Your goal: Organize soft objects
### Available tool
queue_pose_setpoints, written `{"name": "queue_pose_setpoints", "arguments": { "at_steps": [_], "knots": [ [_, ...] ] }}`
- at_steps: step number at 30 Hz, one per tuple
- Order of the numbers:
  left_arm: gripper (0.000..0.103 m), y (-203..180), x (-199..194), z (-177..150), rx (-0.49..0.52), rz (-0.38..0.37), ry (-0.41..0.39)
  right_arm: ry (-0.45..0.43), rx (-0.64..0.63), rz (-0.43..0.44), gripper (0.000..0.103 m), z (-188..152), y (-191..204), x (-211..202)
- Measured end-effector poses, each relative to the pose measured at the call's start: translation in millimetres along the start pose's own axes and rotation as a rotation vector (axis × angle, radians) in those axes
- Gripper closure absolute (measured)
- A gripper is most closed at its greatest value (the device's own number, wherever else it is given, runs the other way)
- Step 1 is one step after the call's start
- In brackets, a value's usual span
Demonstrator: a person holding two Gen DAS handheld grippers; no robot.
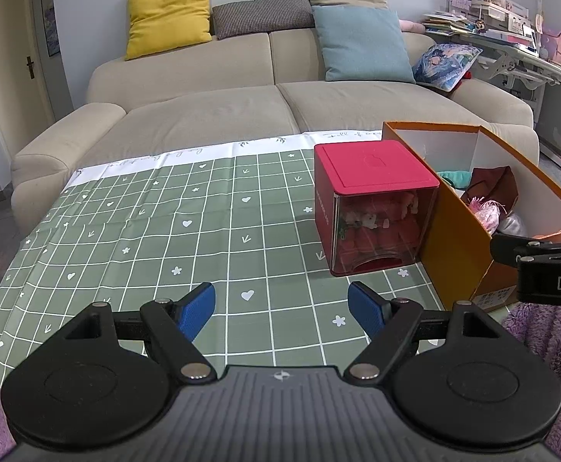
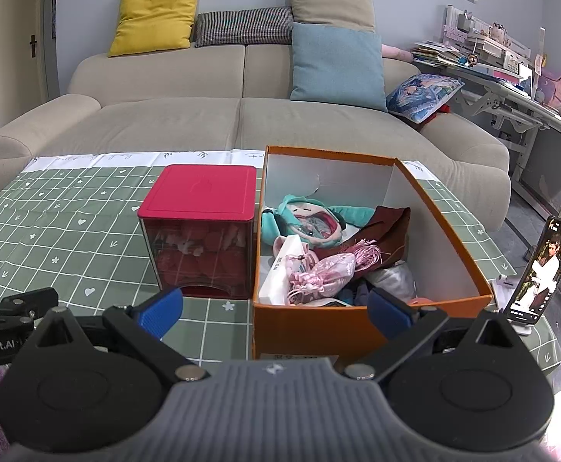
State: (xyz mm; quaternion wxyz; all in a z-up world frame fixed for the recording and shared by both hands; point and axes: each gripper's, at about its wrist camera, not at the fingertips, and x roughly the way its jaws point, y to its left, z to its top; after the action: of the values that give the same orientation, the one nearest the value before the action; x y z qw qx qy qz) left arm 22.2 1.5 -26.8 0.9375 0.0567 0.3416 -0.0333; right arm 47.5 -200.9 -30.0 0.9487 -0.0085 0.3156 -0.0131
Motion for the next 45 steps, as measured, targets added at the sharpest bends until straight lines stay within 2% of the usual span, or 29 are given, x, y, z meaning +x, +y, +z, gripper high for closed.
{"name": "queue_pose_setpoints", "arguments": {
  "at_steps": [45],
  "knots": [
    [0.011, 3.2, -0.7, 0.5, -0.008, -0.001, 0.006, 0.003, 0.007, 0.001, 0.003, 1.0, -2.9, 3.4]
  ]
}}
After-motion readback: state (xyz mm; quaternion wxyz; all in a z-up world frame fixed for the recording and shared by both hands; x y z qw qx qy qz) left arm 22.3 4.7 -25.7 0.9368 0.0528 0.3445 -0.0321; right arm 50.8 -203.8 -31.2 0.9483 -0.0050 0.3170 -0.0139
